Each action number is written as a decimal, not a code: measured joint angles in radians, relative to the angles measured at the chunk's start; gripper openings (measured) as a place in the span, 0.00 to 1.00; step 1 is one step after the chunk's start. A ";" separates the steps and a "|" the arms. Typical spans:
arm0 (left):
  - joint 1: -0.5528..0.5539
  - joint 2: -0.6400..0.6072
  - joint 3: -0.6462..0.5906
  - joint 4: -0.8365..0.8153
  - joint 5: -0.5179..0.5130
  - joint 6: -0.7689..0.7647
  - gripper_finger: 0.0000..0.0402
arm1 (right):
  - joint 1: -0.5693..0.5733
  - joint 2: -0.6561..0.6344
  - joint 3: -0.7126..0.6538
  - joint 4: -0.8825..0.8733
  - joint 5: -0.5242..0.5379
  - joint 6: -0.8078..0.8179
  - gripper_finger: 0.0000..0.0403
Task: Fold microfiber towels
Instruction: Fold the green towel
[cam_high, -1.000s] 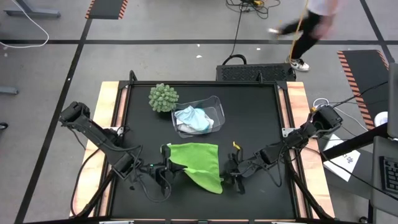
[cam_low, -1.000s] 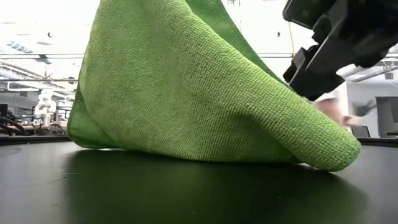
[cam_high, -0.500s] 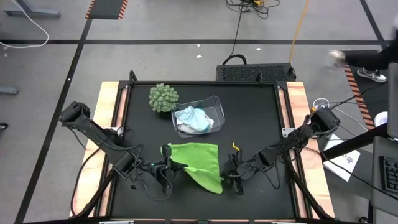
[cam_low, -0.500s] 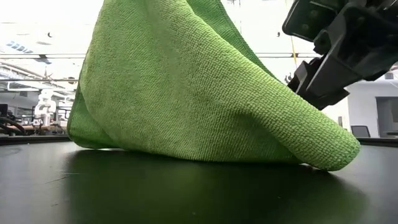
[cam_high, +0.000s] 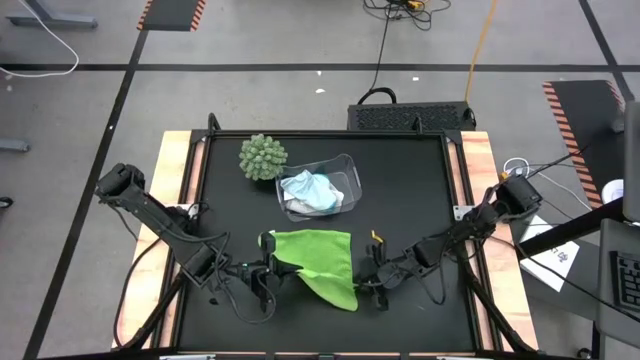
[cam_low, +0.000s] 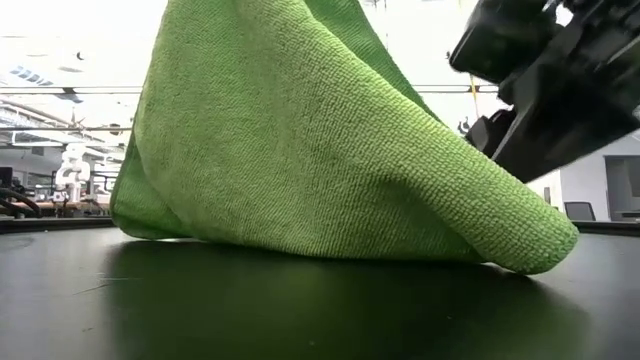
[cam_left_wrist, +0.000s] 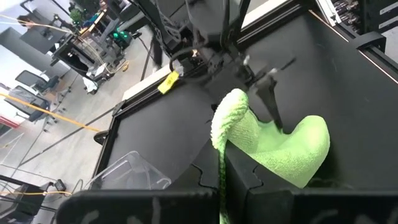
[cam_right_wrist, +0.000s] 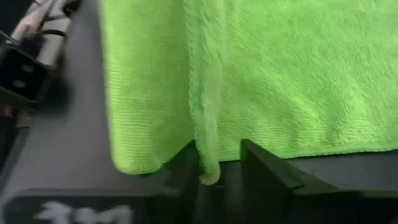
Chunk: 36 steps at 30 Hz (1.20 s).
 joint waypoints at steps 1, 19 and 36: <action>0.000 0.000 0.000 0.001 0.000 0.000 0.01 | -0.006 0.008 0.000 0.001 -0.014 0.001 0.22; -0.070 -0.142 0.000 -0.058 -0.011 -0.021 0.01 | -0.005 -0.372 0.049 -0.303 0.097 -0.067 0.00; -0.130 -0.261 0.000 -0.145 -0.170 -0.017 0.00 | 0.102 -0.463 0.346 -0.679 0.354 -0.196 0.00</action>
